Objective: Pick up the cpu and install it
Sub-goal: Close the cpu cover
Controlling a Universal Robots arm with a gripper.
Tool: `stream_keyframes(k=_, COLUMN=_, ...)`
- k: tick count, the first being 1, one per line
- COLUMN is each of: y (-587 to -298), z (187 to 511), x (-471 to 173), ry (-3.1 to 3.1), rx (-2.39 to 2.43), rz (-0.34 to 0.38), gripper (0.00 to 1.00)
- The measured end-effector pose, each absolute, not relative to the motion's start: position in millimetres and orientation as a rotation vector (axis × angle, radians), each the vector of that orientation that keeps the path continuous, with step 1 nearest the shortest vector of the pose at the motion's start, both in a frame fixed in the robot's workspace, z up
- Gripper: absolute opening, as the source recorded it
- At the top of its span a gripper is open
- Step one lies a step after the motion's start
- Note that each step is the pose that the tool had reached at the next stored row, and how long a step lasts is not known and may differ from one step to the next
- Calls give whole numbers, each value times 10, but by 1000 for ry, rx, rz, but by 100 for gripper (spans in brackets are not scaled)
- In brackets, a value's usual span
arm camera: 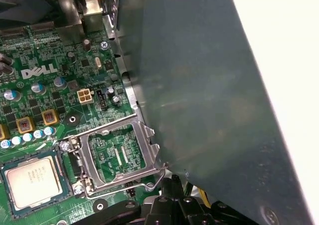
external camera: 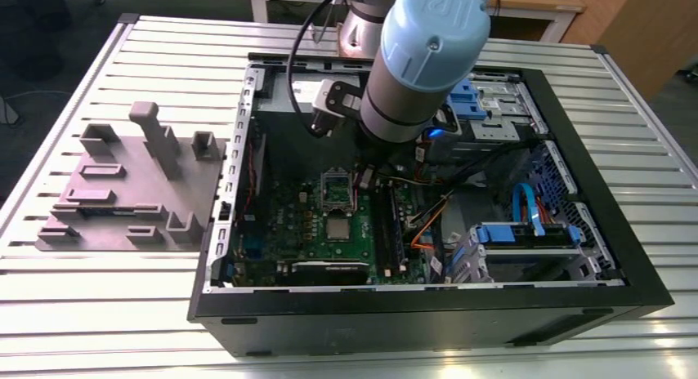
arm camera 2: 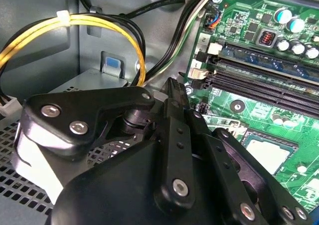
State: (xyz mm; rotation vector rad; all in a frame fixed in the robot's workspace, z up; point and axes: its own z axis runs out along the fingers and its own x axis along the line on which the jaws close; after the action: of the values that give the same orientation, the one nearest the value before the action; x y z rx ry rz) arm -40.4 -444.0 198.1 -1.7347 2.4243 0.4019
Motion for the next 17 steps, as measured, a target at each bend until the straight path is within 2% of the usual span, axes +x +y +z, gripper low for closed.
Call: stream_keyframes(k=17, y=-4419, z=2007, x=-404, ry=2460, rx=-1753, rz=377, gripper=10)
